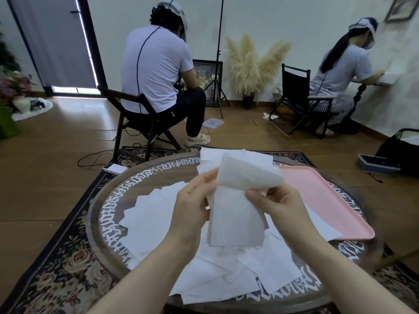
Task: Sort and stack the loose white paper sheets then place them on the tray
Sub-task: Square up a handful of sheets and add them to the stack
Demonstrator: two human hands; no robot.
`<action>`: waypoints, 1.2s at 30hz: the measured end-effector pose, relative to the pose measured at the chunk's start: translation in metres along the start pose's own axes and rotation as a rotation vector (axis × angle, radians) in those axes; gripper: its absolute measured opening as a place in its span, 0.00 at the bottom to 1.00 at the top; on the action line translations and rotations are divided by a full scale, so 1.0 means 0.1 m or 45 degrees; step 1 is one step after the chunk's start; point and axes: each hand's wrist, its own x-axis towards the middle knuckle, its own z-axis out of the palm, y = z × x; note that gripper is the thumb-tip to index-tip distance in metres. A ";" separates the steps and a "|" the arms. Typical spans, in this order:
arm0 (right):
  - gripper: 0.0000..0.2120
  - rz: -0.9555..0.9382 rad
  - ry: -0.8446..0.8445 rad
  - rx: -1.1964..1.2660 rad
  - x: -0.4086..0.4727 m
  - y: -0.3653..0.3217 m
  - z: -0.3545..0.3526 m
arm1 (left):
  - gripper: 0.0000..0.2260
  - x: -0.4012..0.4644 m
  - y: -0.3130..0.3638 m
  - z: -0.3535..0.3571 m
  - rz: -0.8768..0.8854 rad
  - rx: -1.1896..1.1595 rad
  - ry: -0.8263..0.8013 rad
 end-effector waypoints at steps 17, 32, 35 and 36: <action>0.15 0.067 -0.022 0.206 0.01 -0.01 0.01 | 0.05 0.01 -0.02 0.08 0.177 0.074 0.214; 0.15 0.112 -0.255 0.157 -0.06 -0.06 -0.02 | 0.07 0.08 0.04 -0.03 0.093 -0.011 0.252; 0.14 0.149 -0.332 0.129 -0.08 -0.08 -0.03 | 0.10 0.10 0.06 -0.06 0.039 -0.001 0.182; 0.14 0.153 -0.348 0.122 -0.08 -0.08 -0.03 | 0.10 0.11 0.07 -0.08 0.006 0.006 0.141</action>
